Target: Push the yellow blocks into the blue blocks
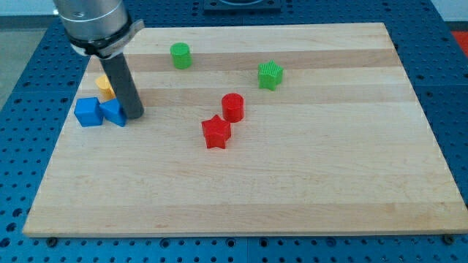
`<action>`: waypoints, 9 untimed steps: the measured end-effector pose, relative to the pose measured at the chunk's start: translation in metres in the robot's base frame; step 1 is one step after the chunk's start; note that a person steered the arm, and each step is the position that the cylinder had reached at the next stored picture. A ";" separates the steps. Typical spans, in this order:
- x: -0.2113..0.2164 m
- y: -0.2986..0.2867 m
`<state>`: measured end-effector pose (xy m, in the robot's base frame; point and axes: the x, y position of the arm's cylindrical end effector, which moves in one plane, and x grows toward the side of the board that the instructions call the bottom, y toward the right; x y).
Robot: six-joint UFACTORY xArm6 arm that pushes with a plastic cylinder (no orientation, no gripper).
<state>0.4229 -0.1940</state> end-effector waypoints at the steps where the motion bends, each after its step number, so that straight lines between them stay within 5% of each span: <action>1: 0.000 -0.021; 4: -0.081 0.050; 9: -0.079 -0.089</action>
<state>0.3442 -0.2834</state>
